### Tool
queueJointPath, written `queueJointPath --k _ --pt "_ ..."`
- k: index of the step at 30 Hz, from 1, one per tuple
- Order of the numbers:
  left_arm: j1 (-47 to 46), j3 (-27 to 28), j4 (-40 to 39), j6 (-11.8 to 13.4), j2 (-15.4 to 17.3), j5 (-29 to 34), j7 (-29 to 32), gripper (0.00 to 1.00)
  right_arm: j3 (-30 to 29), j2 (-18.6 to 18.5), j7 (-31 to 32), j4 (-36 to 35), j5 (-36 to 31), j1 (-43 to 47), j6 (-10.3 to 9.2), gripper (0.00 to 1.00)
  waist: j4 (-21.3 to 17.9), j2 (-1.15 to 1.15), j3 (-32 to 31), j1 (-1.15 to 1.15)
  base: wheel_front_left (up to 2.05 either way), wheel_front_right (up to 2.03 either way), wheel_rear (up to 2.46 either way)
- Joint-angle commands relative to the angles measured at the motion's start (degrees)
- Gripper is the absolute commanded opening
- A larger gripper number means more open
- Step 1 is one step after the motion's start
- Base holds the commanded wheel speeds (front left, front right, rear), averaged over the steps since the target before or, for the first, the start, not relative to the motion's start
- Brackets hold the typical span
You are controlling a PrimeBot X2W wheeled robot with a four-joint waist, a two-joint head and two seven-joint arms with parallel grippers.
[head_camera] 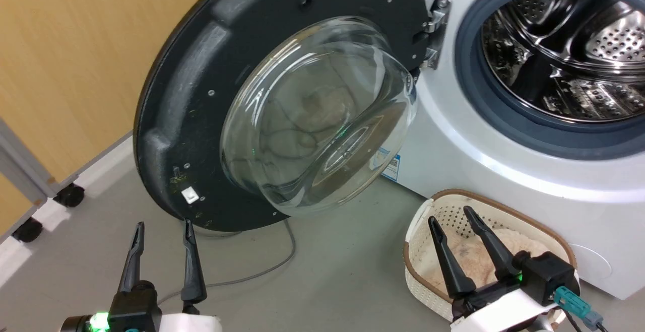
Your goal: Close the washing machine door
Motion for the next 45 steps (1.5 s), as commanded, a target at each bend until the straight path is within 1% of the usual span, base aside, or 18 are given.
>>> queueJointPath --k 1,10,12,15,17,19,21,25,27,28,30,32,34,38,42,45 --pt "0.94 -0.05 -0.28 0.38 0.10 0.09 -0.43 1.00 0.24 -0.42 -0.46 0.24 0.28 -0.72 0.05 1.00 0.13 0.00 0.03 0.00 0.00 0.00 0.00" --pt "0.64 -0.28 -0.15 0.18 0.07 0.05 -0.43 1.00 -0.33 -0.21 -0.46 0.04 0.05 -0.13 0.05 1.00 0.14 0.00 0.03 0.00 0.00 0.00 0.00" --pt "0.37 0.02 -0.56 -0.10 0.00 -0.78 -0.43 0.00 -0.45 -0.15 -0.46 0.00 0.00 0.01 0.05 1.00 0.14 0.00 0.00 0.00 0.00 0.00 0.00" --pt "-0.81 1.94 -1.79 -0.77 0.02 -2.85 -0.43 0.00 -0.66 -0.11 -0.46 -0.11 -0.13 0.22 0.05 1.00 0.18 0.00 -0.02 0.00 0.00 0.00 0.00" --pt "-2.22 3.84 -2.33 -1.68 0.78 -4.15 -0.43 0.00 -0.82 -0.12 -0.46 -0.24 -0.23 0.40 0.05 1.00 0.19 0.00 0.00 0.00 0.00 0.00 0.00" --pt "-4.11 6.10 -2.26 -2.89 1.51 -6.27 -0.43 0.00 -1.07 -0.17 -0.46 -0.44 -0.36 0.70 0.05 1.00 0.21 0.00 0.03 0.00 0.00 0.00 0.00" --pt "-6.63 8.54 -0.94 -4.63 3.33 -8.31 -0.43 0.00 -1.44 -0.18 -0.46 -0.68 -0.56 1.20 0.05 1.00 0.20 0.00 0.08 0.00 0.00 0.00 0.00" --pt "-12.68 12.10 3.56 -7.60 7.01 -12.27 -0.20 0.00 -2.43 -0.24 -0.46 -1.39 -1.35 2.44 0.05 1.00 0.03 0.00 0.71 0.00 0.00 0.00 0.00" --pt "-16.21 13.54 6.69 -9.00 8.11 -15.47 1.55 0.00 -3.11 -0.23 -0.46 -1.80 -1.63 3.13 0.05 1.00 -0.05 0.00 1.02 0.00 0.00 0.00 0.00" --pt "-18.13 14.52 8.47 -9.51 8.52 -17.40 2.62 0.00 -3.44 -0.23 -0.46 -2.02 -1.78 3.48 0.05 1.00 -0.10 0.00 1.15 0.00 0.00 0.00 0.00" --pt "-21.49 15.28 12.32 -10.39 11.06 -18.23 4.31 0.00 -4.07 -0.17 -0.46 -2.50 -2.15 4.16 0.05 1.00 -0.23 0.00 1.37 0.00 0.00 0.00 0.00" --pt "-24.71 16.03 16.07 -10.92 12.34 -19.56 5.29 0.00 -4.63 -0.15 -0.46 -2.97 -2.78 4.81 0.05 1.00 -0.35 0.00 1.53 0.00 0.00 0.00 0.00" --pt "-27.99 17.46 20.46 -11.67 12.31 -23.05 7.19 0.00 -5.20 -0.01 -0.46 -3.46 -3.19 5.48 0.05 1.00 -0.53 0.00 1.66 0.00 0.00 0.00 0.00" --pt "-33.26 21.14 28.87 -12.82 11.75 -31.47 13.23 0.00 -5.23 -0.10 -0.46 -4.14 -3.70 5.72 0.05 1.00 -1.79 0.00 2.57 0.00 0.00 0.00 0.00" --pt "-38.15 25.94 35.86 -13.19 9.70 -42.20 21.39 0.00 -5.03 -0.49 -0.46 -4.38 -3.78 5.26 0.05 1.00 -2.88 0.00 3.46 0.00 0.00 0.00 0.00" --pt "-40.70 27.96 39.52 -13.37 9.01 -48.02 27.72 0.00 -4.96 -0.84 -0.46 -4.51 -3.82 4.95 0.05 1.00 -3.43 0.00 4.10 0.00 0.00 0.00 0.00"
